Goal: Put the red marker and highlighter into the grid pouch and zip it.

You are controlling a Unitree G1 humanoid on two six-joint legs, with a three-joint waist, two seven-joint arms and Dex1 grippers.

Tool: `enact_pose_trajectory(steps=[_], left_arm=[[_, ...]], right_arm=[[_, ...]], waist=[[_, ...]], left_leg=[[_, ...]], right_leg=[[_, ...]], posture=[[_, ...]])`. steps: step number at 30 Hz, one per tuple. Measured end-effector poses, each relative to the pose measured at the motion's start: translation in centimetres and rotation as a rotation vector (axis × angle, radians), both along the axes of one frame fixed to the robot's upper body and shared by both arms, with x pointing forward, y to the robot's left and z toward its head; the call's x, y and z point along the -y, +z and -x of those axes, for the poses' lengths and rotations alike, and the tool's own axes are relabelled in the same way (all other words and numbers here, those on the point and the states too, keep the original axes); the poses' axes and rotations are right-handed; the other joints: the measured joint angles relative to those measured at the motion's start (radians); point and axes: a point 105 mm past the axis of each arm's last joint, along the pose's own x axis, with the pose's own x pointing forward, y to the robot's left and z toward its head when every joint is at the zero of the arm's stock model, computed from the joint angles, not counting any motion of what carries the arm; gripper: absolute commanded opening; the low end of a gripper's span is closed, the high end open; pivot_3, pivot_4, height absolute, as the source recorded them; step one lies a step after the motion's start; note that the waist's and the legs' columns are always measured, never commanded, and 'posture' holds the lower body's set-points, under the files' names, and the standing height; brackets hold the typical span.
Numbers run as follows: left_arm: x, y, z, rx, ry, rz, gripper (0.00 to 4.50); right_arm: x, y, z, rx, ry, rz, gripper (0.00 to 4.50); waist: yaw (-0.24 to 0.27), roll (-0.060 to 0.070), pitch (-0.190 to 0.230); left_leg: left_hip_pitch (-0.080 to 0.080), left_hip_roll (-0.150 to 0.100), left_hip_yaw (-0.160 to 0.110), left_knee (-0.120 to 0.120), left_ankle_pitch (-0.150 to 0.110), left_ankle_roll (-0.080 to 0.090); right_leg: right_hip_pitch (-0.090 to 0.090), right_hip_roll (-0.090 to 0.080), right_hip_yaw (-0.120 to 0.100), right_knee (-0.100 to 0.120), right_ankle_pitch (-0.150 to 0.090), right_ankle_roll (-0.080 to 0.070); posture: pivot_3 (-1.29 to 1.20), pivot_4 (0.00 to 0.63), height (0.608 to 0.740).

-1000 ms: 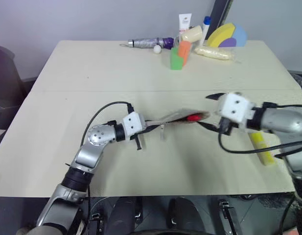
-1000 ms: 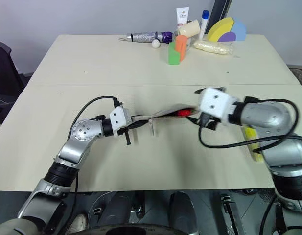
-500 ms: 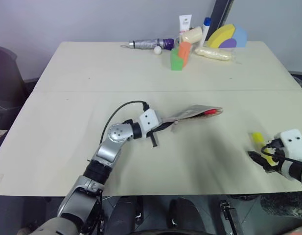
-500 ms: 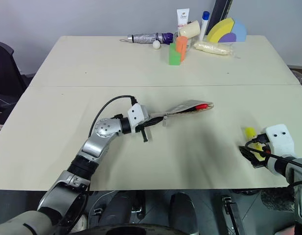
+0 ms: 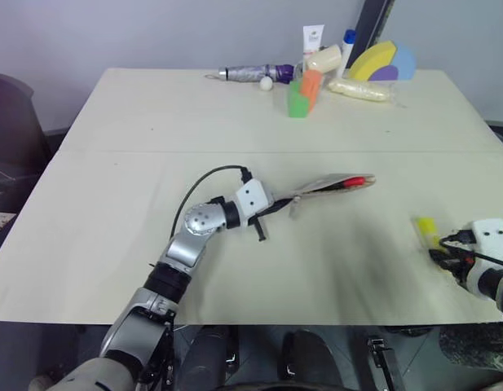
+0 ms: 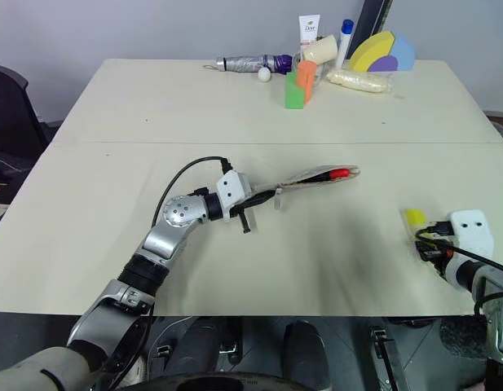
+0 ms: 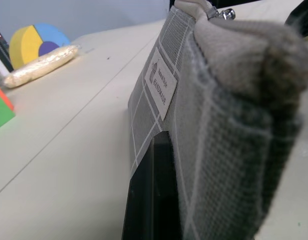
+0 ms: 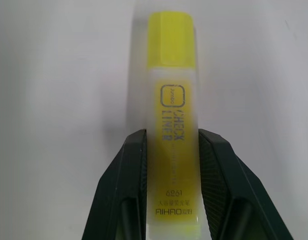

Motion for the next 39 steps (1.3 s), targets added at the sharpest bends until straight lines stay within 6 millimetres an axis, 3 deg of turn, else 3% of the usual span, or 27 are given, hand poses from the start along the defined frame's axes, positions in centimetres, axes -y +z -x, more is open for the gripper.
enact_pose_trajectory(steps=[4,10,17,32,39], left_arm=[[-0.3,0.2,-0.5,0.016,0.024,-0.009,0.0],[-0.7,0.2,-0.7,0.022,0.038,-0.017,0.0],[-0.7,0.3,-0.7,0.029,0.038,-0.018,0.0],[-1.2,-0.4,-0.2,0.061,0.012,-0.076,0.0],[-0.7,-0.9,0.9,0.112,-0.069,-0.147,0.0]], right_arm=[[-5.1,4.6,-1.6,0.119,0.368,0.177,0.84],[-9.3,7.2,-2.2,0.182,0.593,0.199,0.84],[-10.7,7.7,-3.1,0.19,0.66,0.235,0.84],[-10.6,6.7,-4.2,0.086,0.769,0.436,0.84],[-13.2,6.3,-4.6,0.074,0.905,0.497,0.84]], waist=[[-0.002,-0.001,0.001],[0.004,-0.003,0.002],[0.003,-0.003,0.002],[0.001,-0.003,0.002],[0.002,-0.003,0.002]], left_leg=[[0.0,0.001,0.0,0.0,0.0,0.0],[-0.001,0.0,0.0,0.001,-0.001,0.001],[-0.001,0.0,0.0,0.001,0.0,0.001],[-0.001,0.0,0.0,0.001,0.0,0.0],[-0.002,0.0,0.0,0.001,0.0,0.0]], right_leg=[[0.0,0.002,0.0,0.0,0.0,0.0],[0.0,0.0,0.0,-0.001,0.0,0.0],[0.0,-0.002,0.0,-0.001,0.0,0.0],[0.0,-0.002,0.0,-0.001,0.0,0.0],[-0.001,-0.003,0.0,-0.001,0.0,0.0]], posture=[[0.0,0.15,0.74],[0.0,0.15,0.74],[0.0,0.15,0.74],[0.0,0.15,0.74],[0.0,0.15,0.74]])
